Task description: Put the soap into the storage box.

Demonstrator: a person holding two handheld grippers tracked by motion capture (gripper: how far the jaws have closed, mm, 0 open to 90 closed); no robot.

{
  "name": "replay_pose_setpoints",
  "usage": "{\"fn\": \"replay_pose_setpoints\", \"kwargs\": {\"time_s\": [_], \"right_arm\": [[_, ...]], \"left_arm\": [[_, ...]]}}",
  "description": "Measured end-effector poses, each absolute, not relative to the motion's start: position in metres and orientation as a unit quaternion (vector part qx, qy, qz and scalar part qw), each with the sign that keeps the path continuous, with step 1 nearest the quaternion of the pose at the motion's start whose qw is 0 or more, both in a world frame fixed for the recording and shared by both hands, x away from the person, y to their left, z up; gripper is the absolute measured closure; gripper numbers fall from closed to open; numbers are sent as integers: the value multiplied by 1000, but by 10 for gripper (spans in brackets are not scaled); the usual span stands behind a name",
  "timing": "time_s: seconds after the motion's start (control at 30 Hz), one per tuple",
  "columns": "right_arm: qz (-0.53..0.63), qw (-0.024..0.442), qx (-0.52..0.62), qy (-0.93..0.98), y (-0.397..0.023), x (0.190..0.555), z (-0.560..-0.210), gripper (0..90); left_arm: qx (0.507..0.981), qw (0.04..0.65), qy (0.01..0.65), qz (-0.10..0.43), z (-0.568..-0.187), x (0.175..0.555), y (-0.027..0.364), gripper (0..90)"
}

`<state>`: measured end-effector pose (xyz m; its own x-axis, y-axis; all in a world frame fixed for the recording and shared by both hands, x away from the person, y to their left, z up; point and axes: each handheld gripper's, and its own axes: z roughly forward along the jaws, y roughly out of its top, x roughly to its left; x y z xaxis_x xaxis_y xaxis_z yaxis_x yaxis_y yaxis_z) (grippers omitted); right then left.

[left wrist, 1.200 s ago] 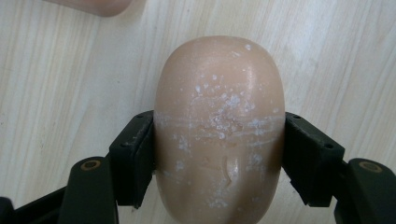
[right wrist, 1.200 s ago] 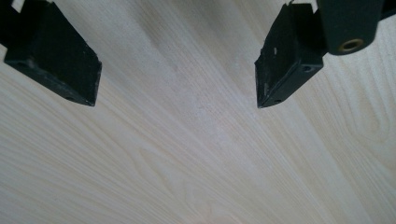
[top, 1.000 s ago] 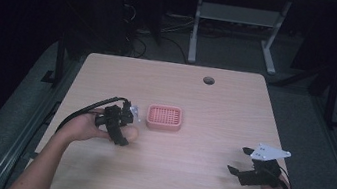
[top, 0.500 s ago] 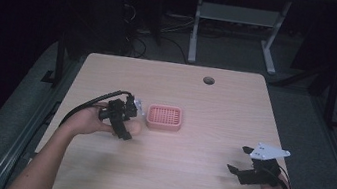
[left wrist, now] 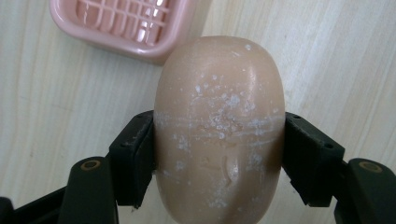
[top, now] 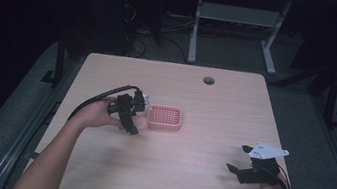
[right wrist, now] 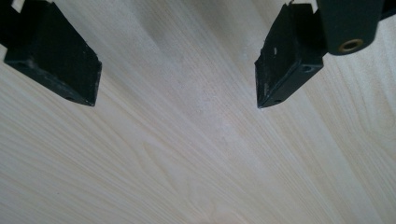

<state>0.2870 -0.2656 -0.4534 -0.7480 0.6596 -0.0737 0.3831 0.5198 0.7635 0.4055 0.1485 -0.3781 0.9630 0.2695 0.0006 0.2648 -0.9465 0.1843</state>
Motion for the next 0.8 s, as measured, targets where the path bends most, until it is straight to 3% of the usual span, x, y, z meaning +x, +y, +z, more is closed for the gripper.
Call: {"fn": "replay_pose_setpoints", "kwargs": {"time_s": [0.8], "right_arm": [[375,167,311,857,-258,290,-457,142]], "left_arm": [[987,90,132,-1,-380,447,111,323]]}}
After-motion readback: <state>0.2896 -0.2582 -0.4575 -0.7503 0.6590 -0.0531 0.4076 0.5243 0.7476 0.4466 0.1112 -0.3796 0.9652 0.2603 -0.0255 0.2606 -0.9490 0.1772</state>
